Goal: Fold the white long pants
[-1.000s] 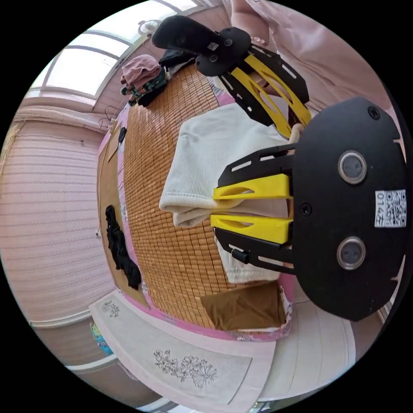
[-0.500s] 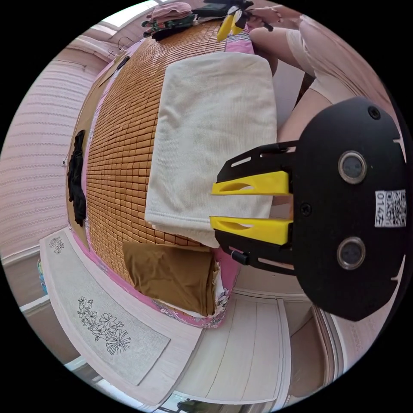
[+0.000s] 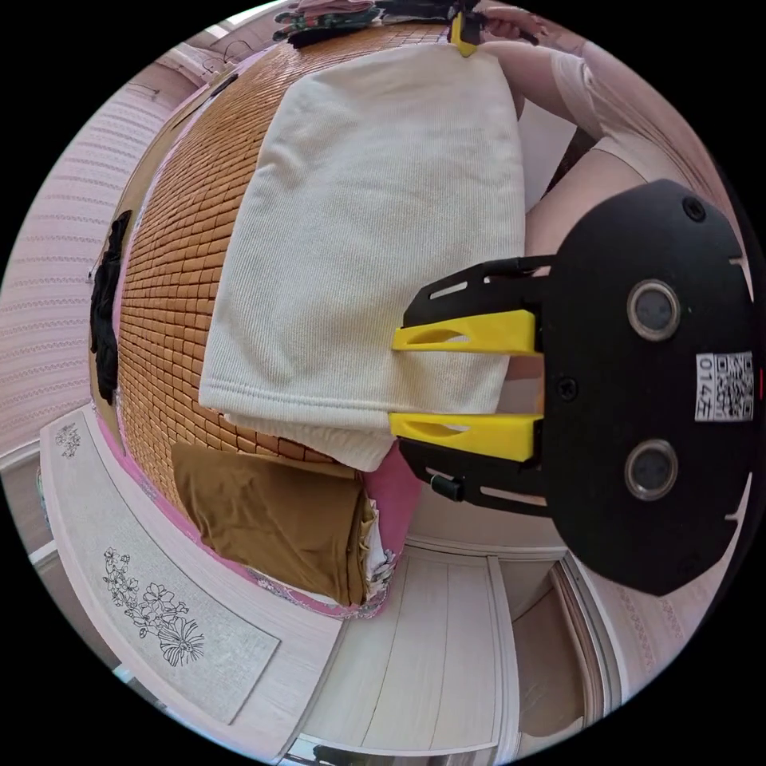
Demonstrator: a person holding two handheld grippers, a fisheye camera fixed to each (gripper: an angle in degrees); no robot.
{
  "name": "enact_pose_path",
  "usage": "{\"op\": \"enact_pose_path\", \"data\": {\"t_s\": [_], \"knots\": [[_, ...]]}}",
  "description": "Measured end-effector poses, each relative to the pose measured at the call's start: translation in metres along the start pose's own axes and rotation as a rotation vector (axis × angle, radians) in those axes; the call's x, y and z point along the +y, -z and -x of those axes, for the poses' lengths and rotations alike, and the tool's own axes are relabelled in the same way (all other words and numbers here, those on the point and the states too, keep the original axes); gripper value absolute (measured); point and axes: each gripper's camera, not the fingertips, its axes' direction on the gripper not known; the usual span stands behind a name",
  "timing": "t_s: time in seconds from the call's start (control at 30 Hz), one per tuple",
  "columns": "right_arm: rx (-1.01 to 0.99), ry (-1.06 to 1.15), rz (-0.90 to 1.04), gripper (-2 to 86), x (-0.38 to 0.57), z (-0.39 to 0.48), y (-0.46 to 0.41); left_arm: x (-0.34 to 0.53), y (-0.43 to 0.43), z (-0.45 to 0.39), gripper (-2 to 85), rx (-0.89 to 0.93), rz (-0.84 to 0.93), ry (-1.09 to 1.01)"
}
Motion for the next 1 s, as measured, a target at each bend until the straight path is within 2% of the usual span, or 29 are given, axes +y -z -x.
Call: {"op": "enact_pose_path", "data": {"t_s": [0.1,0.23,0.37,0.4,0.47,0.5,0.6,0.83,1.0], "knots": [[-0.030,0.043,-0.100,3.9,-0.006,0.012,0.047,-0.003,-0.003,-0.016,10.8,0.051,-0.015,-0.085],[0.109,0.029,-0.182,3.3,0.013,0.009,0.110,-0.013,0.010,-0.053,6.9,0.172,-0.057,-0.183],[0.265,-0.184,-0.296,3.6,0.070,-0.028,0.174,-0.014,0.018,-0.111,6.4,0.479,-0.135,-0.291],[0.309,-0.235,-0.305,3.6,0.079,-0.034,0.180,-0.013,0.018,-0.120,6.9,0.512,-0.136,-0.302],[0.531,-0.373,-0.285,2.8,0.107,-0.040,0.189,-0.010,0.013,-0.154,8.7,0.537,-0.128,-0.338],[0.560,-0.382,-0.294,2.4,0.111,-0.036,0.189,-0.008,0.012,-0.161,9.2,0.530,-0.125,-0.345],[0.589,-0.276,-0.302,0.6,0.115,0.003,0.168,-0.001,0.013,-0.179,11.6,0.528,-0.107,-0.383],[0.636,0.052,-0.063,0.3,0.063,0.096,0.025,0.025,-0.001,-0.170,13.8,0.471,-0.120,-0.386],[0.909,0.409,0.056,2.9,0.002,0.169,-0.064,0.012,-0.018,-0.169,13.3,0.501,-0.058,-0.370]]}}
